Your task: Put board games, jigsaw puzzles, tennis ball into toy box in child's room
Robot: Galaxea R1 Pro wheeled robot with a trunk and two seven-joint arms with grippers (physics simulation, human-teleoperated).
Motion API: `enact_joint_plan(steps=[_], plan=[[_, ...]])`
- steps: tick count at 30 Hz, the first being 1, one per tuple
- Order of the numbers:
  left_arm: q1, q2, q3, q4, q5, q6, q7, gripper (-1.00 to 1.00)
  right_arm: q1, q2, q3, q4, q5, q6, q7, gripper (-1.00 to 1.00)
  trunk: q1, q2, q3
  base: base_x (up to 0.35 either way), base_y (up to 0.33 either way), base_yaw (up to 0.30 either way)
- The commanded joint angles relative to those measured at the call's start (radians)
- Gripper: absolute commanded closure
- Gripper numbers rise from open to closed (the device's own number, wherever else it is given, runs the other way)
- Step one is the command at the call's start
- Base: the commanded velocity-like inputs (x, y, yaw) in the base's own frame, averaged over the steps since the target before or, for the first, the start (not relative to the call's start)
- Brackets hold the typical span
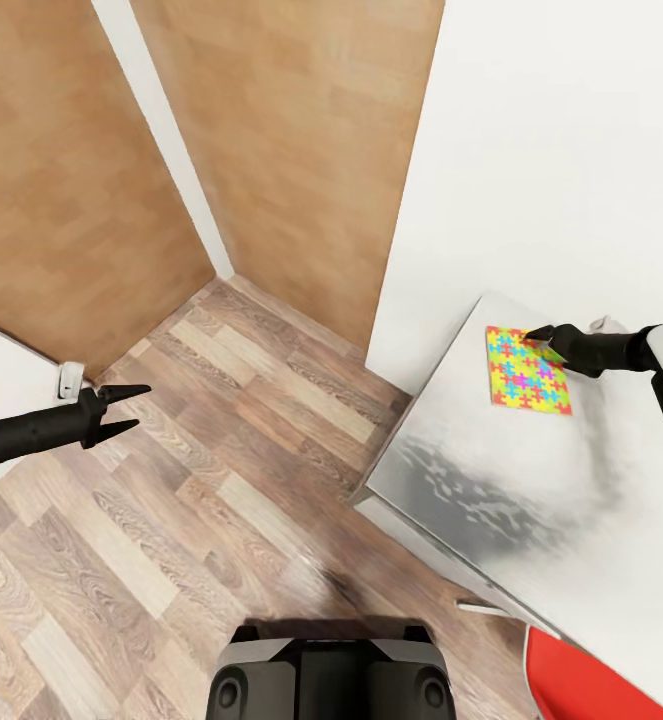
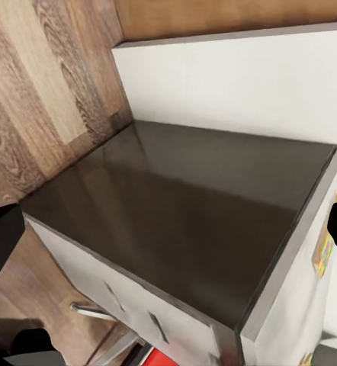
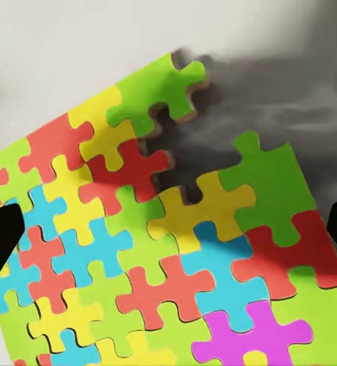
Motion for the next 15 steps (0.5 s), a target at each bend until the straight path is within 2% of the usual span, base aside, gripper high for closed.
enact_joint_plan(steps=[1,10,15], plan=[[-0.001,0.000,0.000,0.000,0.009,0.004,0.009,-1.00,-0.001,-0.002,0.004,-0.001,-0.011,0.000,-0.009,-1.00,0.001,-0.002,-0.001,0.000,0.000,0.115],[-0.001,0.000,0.001,0.000,0.009,0.004,0.009,-1.00,-0.001,-0.003,0.004,-0.006,-0.011,0.000,-0.009,-1.00,0.001,-0.002,-0.001,-0.006,0.005,0.045],[-0.001,0.000,0.001,0.000,0.009,0.005,0.008,-1.00,-0.001,-0.004,0.004,-0.007,-0.011,0.001,-0.009,-1.00,0.001,-0.002,-0.001,-0.122,0.084,0.010]])
